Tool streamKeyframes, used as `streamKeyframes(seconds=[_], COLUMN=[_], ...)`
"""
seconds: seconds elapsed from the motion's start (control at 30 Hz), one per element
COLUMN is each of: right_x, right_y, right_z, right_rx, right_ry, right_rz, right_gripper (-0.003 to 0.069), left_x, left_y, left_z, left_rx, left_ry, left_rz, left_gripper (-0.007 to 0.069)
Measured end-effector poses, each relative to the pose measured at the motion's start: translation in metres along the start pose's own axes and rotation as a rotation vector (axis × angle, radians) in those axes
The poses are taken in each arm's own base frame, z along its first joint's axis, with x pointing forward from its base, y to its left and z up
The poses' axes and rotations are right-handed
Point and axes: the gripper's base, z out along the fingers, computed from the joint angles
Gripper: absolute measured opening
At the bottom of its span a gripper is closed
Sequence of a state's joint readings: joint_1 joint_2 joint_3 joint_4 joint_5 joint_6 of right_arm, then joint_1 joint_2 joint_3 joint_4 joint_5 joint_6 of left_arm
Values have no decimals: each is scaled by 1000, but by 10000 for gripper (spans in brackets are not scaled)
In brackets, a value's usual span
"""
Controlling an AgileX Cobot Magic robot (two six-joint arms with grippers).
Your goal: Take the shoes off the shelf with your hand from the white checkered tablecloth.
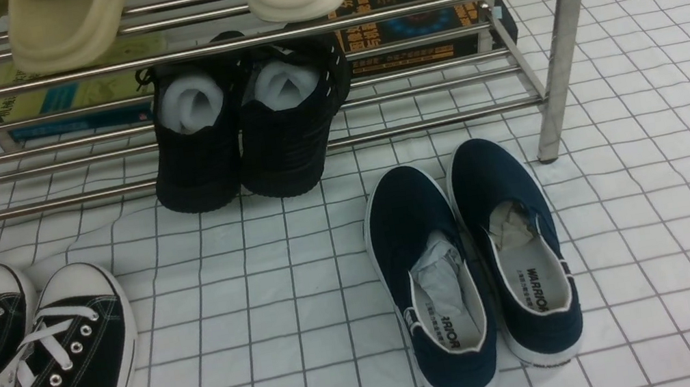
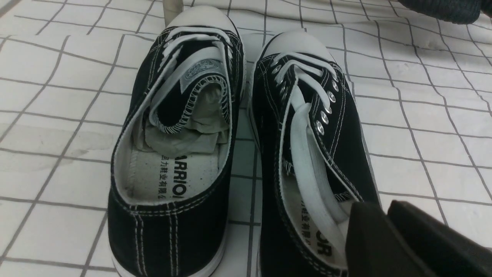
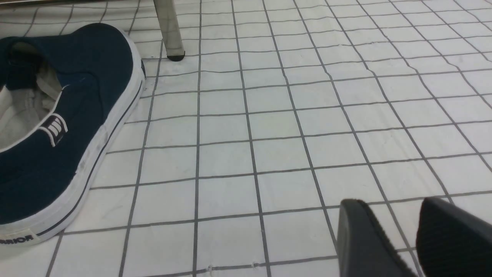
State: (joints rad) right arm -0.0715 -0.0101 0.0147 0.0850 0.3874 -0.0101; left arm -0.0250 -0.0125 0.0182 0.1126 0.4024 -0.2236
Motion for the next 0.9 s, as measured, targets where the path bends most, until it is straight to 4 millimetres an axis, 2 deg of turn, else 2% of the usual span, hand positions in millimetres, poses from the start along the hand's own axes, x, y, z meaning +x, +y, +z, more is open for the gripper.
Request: streamKeyframes(seconds=[0.9], right_x=[0], right_y=[0], right_z=[0], right_rx=[0], right_ry=[0], right_rz=[0], right_gripper=[239], left_x=[0], left_y=[0], left_z=[0], left_rx=[0], left_ry=[0], left_rz=[1], left_gripper=[110])
